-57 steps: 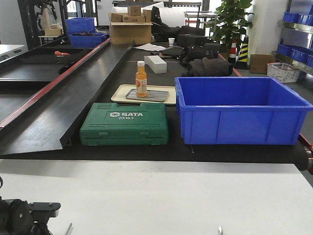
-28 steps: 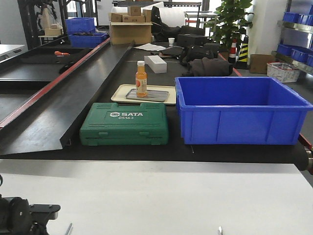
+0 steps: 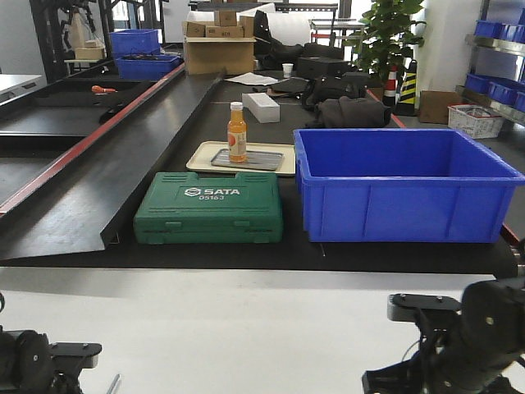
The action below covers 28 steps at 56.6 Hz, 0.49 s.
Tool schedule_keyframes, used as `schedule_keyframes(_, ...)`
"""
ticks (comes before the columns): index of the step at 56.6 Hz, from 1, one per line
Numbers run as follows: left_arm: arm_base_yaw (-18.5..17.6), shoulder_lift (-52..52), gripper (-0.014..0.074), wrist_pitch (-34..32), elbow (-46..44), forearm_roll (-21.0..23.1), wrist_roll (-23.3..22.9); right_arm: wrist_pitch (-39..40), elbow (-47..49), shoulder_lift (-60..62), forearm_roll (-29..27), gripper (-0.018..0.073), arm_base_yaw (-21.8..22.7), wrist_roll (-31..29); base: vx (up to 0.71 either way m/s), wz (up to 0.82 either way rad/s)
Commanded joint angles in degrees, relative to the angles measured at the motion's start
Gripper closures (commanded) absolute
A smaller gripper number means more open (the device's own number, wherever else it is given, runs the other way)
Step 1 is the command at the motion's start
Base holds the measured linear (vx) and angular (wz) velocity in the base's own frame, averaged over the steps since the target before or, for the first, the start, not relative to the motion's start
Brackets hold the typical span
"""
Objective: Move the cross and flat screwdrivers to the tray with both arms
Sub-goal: 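Close both grippers on the screwdriver handles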
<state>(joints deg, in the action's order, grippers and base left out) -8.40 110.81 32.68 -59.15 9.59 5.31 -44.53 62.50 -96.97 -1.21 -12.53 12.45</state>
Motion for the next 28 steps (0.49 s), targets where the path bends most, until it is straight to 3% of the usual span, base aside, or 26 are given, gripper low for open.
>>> schedule_keyframes(1, -0.31, -1.60, 0.0604, 0.45, -0.39, 1.09, -0.55, 0.61, 5.46, -3.21, -1.33, 0.0030, -0.73, 0.26, 0.00, 0.00)
schedule_keyframes(8, -0.31, -1.60, 0.0602, -0.01, -0.39, 1.09, -0.55, -0.79, 8.27, -7.66, -1.60, 0.0030, -2.44, 0.51, 0.00, 0.00)
schedule_keyframes(28, -0.31, -1.60, 0.0600, -0.43, -0.39, 1.09, -0.55, -0.29, 8.56, -16.46, 4.05, 0.0030, -4.66, 8.82, 0.00, 0.00)
